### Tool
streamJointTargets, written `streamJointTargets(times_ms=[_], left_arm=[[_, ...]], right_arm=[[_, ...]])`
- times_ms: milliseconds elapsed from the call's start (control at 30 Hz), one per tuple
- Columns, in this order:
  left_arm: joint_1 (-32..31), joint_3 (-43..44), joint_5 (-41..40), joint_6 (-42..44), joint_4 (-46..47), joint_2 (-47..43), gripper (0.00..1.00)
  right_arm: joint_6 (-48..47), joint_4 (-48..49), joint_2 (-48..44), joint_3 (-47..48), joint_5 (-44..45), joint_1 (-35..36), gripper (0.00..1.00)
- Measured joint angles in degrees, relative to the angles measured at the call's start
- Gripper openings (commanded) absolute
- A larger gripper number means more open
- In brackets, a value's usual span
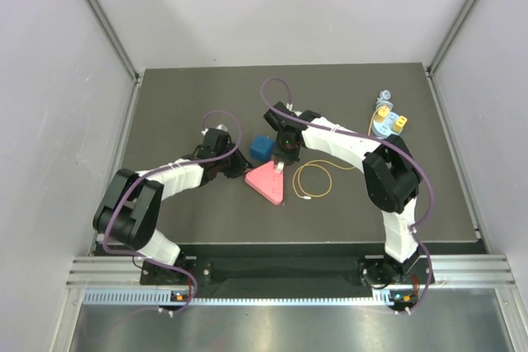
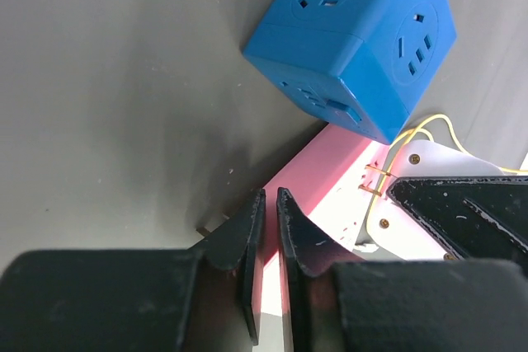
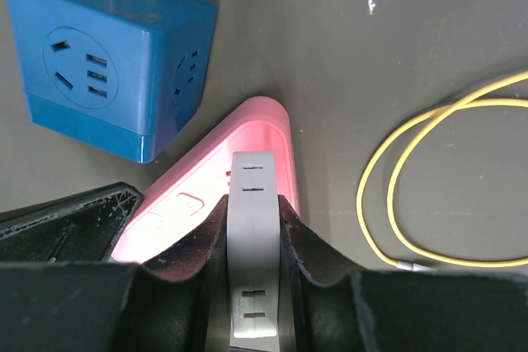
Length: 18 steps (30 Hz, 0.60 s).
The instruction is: Insert the plug
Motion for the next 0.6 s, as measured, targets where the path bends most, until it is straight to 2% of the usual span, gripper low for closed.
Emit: streamJointTargets(times_ms=[600], left_arm=[[-0.4, 0.0, -0.5, -0.2, 1.3, 1.9, 0.09]], right_arm=[[0.2, 2.9, -1.0, -2.1, -2.2, 0.3, 0.00]])
